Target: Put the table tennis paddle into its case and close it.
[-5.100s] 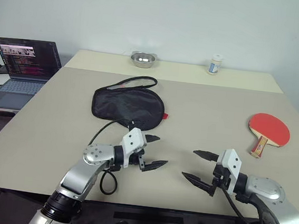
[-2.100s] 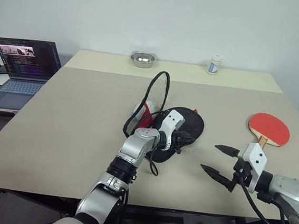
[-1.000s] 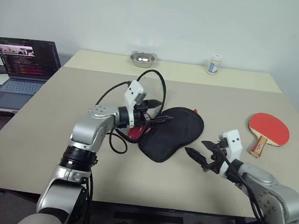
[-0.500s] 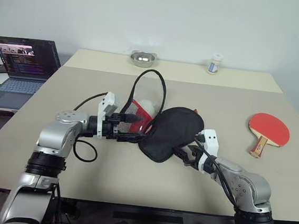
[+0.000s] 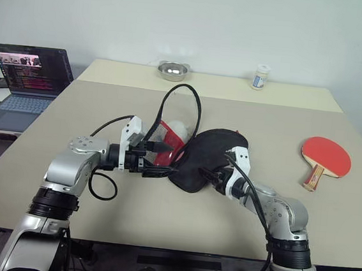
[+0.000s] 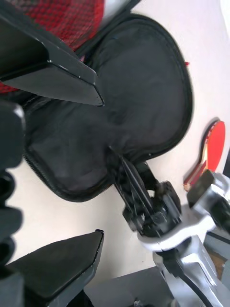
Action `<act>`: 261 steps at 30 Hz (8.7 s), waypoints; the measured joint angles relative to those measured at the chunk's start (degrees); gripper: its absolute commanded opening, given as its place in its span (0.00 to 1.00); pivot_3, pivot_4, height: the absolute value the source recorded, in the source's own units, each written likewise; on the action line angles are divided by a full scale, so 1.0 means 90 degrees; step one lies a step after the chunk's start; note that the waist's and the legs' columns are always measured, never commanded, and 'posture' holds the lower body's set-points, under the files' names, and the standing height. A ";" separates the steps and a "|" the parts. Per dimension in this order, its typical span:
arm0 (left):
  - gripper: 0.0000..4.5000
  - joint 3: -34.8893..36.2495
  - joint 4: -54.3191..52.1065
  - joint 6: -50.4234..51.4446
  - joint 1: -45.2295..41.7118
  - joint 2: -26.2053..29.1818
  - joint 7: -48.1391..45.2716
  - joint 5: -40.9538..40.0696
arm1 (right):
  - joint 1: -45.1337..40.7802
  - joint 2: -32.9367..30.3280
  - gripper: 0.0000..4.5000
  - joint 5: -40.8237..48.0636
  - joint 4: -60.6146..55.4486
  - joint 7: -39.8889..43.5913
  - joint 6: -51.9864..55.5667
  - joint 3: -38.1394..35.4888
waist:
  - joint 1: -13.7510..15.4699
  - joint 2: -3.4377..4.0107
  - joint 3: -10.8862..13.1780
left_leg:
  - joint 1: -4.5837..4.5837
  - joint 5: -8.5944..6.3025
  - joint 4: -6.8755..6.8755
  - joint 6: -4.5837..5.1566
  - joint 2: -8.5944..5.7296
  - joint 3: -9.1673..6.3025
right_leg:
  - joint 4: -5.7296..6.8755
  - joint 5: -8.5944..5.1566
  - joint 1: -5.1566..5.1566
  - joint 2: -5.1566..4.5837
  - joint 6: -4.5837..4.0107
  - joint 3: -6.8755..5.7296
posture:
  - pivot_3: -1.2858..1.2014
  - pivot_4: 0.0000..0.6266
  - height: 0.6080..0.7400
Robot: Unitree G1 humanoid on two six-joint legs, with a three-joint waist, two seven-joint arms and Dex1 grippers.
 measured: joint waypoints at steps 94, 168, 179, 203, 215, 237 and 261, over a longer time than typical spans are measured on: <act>1.00 -0.0708 -0.0235 -0.1327 -0.0435 -0.1178 0.0832 0.0470 | -0.1192 -0.2903 0.24 -0.2011 0.3802 -0.0616 -0.2098 -0.1713 | 0.0000 0.0044 0.0014 | -0.0039 -0.0002 0.0000 0.0011 -0.0019 0.0014 | -0.0046 0.0027 -0.0013 0.0007 0.0028 0.0027 | 0.52 0.24 1.00; 1.00 -0.0604 -0.0255 -0.1250 -0.0106 -0.0817 0.0795 0.0561 | 0.0337 -0.0498 1.00 -0.1889 -0.1321 -0.0839 0.0544 -0.0279 | -0.0126 0.0070 0.0031 | -0.0031 0.0026 -0.0062 -0.0026 -0.0017 0.0006 | -0.0010 0.0020 -0.0054 0.0016 0.0024 0.0022 | 0.52 0.24 1.00; 0.96 -0.0056 -0.1078 -0.0511 0.0975 0.0385 0.0543 0.0025 | 0.0672 -0.2539 1.00 -0.0178 -0.3135 0.1532 0.0875 -0.0896 | -0.0114 0.0061 0.0035 | -0.0020 0.0027 -0.0062 -0.0023 -0.0007 -0.0005 | -0.0005 0.0005 -0.0047 0.0017 0.0047 0.0010 | 0.52 0.24 1.00; 0.01 -0.0701 0.2858 -0.2291 -0.1241 -0.1613 0.1478 0.1815 | 0.3011 -0.6054 1.00 0.1951 -0.3655 0.4699 -0.0156 -0.3592 | 0.0082 0.0025 0.0030 | -0.0023 0.0024 -0.0052 -0.0012 -0.0021 -0.0015 | -0.0079 0.0015 0.0007 0.0015 0.0047 -0.0006 | 0.52 0.24 1.00; 0.01 -0.0588 0.4708 -0.2596 -0.2879 -0.3914 0.1910 0.1548 | 0.3005 -0.6441 1.00 0.1709 -0.2963 0.4873 -0.0518 -0.4104 | 0.0061 0.0021 0.0030 | -0.0023 0.0018 -0.0037 -0.0001 -0.0022 -0.0017 | -0.0080 0.0015 0.0009 0.0028 0.0053 0.0004 | 0.52 0.24 1.00; 0.01 -0.0269 0.0144 -0.1174 -0.0713 -0.1406 0.0676 0.0553 | -0.0005 -0.3880 1.00 -0.0517 0.1116 0.2187 -0.1156 -0.0475 | 0.0081 0.0035 0.0024 | -0.0025 0.0021 -0.0028 -0.0005 -0.0021 -0.0003 | -0.0073 0.0035 0.0006 0.0016 0.0019 0.0013 | 0.52 0.24 1.00; 0.00 -0.0341 0.0142 -0.1346 -0.0518 -0.1275 0.0816 0.0499 | -0.0799 -0.3165 0.51 -0.1346 0.2579 0.2778 -0.1611 0.0269 | -0.0023 0.0030 0.0014 | 0.0024 0.0020 -0.0022 -0.0005 -0.0013 0.0012 | -0.0023 0.0034 0.0022 0.0024 0.0013 0.0031 | 0.52 0.24 1.00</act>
